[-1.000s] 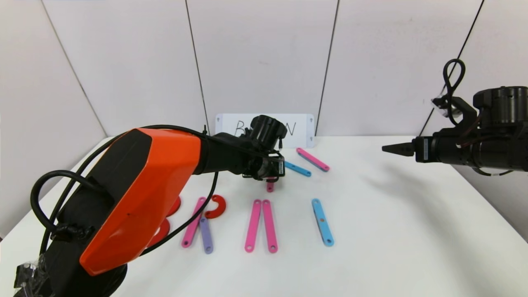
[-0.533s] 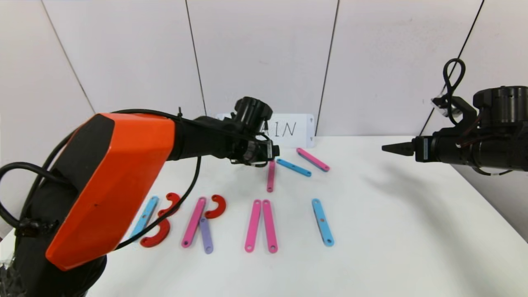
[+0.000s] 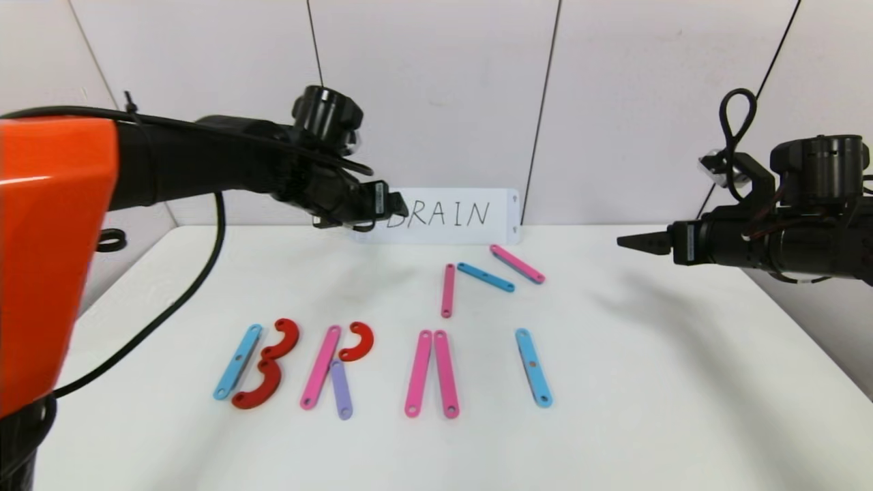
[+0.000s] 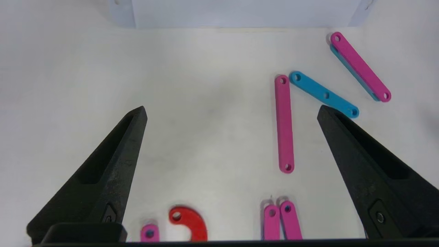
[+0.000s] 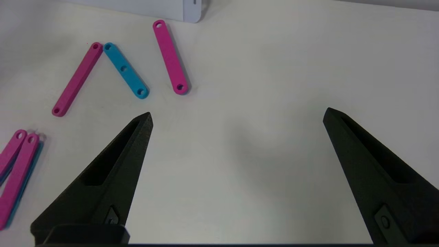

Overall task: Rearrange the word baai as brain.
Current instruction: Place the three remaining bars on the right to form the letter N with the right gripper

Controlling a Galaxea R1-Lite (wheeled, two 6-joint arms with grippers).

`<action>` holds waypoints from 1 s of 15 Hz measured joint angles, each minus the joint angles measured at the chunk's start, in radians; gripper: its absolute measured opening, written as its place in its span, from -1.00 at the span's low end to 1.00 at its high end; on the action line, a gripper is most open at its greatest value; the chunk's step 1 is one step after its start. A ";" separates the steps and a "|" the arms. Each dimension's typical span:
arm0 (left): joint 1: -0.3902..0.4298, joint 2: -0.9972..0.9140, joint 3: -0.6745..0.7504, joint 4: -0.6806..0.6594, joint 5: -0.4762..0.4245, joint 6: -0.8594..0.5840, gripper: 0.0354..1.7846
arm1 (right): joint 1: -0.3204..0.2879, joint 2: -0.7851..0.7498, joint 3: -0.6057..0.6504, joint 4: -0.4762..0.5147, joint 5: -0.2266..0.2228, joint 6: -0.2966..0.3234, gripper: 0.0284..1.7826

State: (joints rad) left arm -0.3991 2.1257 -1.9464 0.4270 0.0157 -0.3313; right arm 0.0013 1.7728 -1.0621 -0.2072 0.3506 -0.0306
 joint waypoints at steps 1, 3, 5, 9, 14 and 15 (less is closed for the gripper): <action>0.036 -0.036 0.019 0.011 -0.048 0.031 0.95 | 0.017 -0.003 -0.008 0.005 -0.010 0.004 0.95; 0.117 -0.118 0.087 0.021 -0.168 0.090 0.95 | 0.068 -0.007 -0.029 0.021 -0.054 0.010 0.95; 0.214 -0.210 0.183 0.021 -0.316 0.160 0.95 | 0.142 -0.005 -0.051 0.024 -0.122 0.032 0.95; 0.386 -0.353 0.358 0.015 -0.521 0.386 0.95 | 0.309 0.036 -0.119 0.025 -0.283 0.118 0.95; 0.457 -0.415 0.397 0.009 -0.579 0.439 0.95 | 0.459 0.134 -0.222 0.024 -0.386 0.160 0.95; 0.458 -0.421 0.399 0.004 -0.579 0.439 0.95 | 0.483 0.160 -0.246 0.024 -0.403 0.164 0.95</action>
State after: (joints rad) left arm 0.0591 1.7049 -1.5470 0.4309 -0.5636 0.1072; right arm 0.4845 1.9330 -1.3081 -0.1828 -0.0528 0.1332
